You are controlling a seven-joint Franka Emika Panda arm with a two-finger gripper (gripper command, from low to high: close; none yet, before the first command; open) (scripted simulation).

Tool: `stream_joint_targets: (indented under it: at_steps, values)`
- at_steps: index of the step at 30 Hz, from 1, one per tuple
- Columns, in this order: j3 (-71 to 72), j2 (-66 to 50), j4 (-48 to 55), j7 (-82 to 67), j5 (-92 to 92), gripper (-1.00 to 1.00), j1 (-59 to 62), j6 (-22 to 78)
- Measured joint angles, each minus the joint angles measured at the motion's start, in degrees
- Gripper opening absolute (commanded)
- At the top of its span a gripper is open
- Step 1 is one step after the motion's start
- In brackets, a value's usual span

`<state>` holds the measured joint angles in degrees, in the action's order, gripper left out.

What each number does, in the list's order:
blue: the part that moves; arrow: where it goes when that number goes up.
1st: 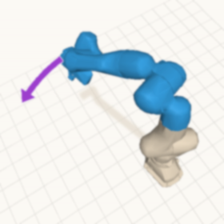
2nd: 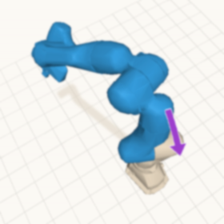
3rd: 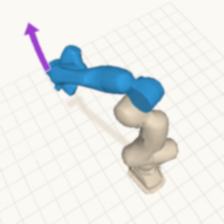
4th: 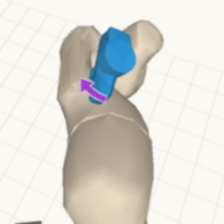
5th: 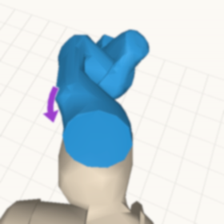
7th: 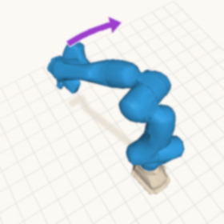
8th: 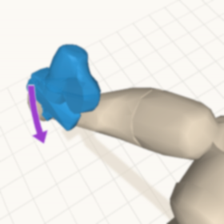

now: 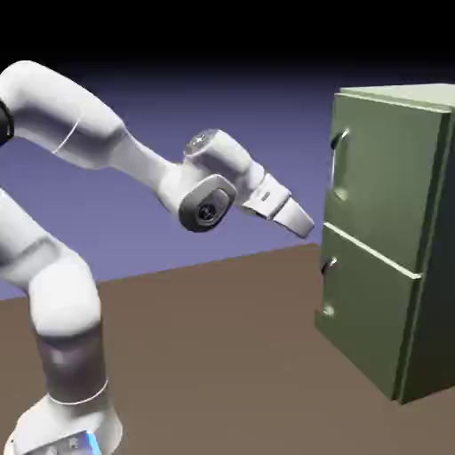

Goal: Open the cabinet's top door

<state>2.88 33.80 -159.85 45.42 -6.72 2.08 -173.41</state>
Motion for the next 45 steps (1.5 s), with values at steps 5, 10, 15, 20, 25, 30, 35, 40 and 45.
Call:
stream_joint_targets:
  at_steps: [5,10,15,20,25,30,35,40,45]
  values:
    - [5.33,2.12,2.13,5.49,-12.46,0.0,5.14,1.11]
    - [10.67,4.23,4.26,10.98,-24.92,0.0,10.27,2.21]
    - [16.0,6.35,6.39,16.47,-37.38,0.0,15.41,3.32]
    - [21.34,8.46,8.52,21.96,-49.84,0.0,20.55,4.43]
    - [26.67,10.58,10.64,27.45,-62.31,0.0,25.68,5.53]
    - [32.0,12.69,12.77,32.94,-74.77,0.0,30.82,6.64]
    - [37.34,14.81,14.9,38.42,-87.23,0.0,35.95,7.75]
    - [42.67,16.92,17.03,43.91,-99.69,0.0,41.09,8.85]
    - [48.01,19.04,19.16,49.4,-112.15,0.0,46.23,9.96]
